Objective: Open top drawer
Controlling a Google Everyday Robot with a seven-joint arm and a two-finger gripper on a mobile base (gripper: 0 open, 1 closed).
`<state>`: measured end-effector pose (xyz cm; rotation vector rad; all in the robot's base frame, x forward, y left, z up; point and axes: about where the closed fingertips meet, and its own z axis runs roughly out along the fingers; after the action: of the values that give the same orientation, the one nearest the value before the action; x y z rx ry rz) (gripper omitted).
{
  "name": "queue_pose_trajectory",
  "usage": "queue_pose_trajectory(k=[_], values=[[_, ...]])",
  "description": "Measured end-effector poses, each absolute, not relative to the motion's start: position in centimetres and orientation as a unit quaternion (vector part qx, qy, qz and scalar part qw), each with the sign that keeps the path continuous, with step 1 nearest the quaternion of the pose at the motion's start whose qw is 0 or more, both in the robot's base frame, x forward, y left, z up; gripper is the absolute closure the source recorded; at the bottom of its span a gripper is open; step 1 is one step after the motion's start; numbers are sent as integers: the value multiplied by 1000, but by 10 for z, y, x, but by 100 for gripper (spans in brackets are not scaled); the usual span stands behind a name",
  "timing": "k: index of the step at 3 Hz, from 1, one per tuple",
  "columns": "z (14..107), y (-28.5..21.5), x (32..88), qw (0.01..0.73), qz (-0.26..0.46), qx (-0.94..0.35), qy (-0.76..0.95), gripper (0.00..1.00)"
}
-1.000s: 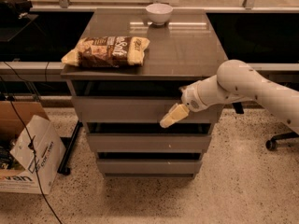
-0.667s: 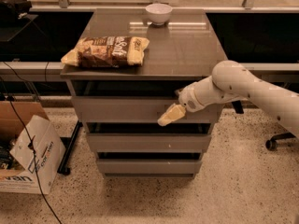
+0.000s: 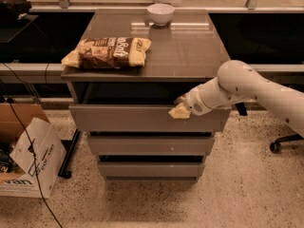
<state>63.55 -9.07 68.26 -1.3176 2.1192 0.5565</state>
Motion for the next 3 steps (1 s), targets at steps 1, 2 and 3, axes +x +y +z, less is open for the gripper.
queue_pose_trajectory(k=[1, 2, 3], values=[[685, -91, 636, 288, 208, -493, 794, 70], [687, -91, 636, 288, 208, -493, 794, 47], [687, -86, 637, 285, 208, -506, 787, 23]])
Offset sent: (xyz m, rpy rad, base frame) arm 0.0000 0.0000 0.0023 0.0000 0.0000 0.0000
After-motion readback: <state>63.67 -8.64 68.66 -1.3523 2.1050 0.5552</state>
